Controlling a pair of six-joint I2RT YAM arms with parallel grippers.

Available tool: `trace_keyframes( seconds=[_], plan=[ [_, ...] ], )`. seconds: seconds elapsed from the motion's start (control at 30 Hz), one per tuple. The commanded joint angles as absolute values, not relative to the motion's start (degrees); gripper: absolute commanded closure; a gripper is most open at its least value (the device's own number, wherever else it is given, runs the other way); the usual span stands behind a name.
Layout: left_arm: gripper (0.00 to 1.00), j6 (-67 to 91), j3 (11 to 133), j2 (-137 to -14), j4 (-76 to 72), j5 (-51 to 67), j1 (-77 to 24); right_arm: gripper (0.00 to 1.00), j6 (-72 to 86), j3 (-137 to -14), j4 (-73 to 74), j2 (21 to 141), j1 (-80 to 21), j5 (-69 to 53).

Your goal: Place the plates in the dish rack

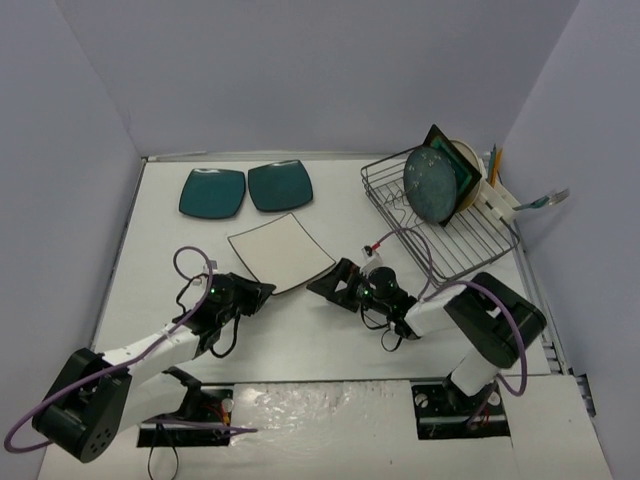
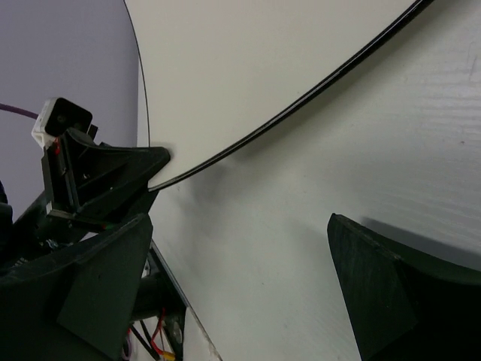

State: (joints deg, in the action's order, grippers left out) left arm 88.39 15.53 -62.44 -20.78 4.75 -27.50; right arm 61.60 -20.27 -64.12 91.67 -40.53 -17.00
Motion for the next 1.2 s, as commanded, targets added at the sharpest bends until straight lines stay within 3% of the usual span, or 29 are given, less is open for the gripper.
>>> trace_keyframes(
  seconds=[0.0, 0.23, 0.67, 0.93, 1.17],
  plan=[
    [1.00, 89.8, 20.3, -59.5, -26.2, 3.0, -29.6, 0.00, 70.1, -22.2, -81.4, 98.7, -41.1, -13.5],
    [1.00, 92.1, 20.6, -56.6, -25.8, 0.9, -30.8, 0.00, 77.2, -24.3, -89.4, 106.7, -41.2, -13.0],
    [1.00, 93.8, 19.5, -57.5, -30.1, -1.4, -34.1, 0.06, 83.7, -30.3, -90.8, 113.1, -41.4, -10.8],
    [1.00, 93.4, 18.6, -56.9, -29.5, -2.7, -35.5, 0.24, 85.2, -30.3, -92.9, 114.2, -41.4, -9.2],
    [1.00, 93.3, 17.6, -56.4, -28.3, -2.5, -36.4, 0.52, 85.5, -29.7, -94.2, 113.3, -41.4, -7.4]
  ],
)
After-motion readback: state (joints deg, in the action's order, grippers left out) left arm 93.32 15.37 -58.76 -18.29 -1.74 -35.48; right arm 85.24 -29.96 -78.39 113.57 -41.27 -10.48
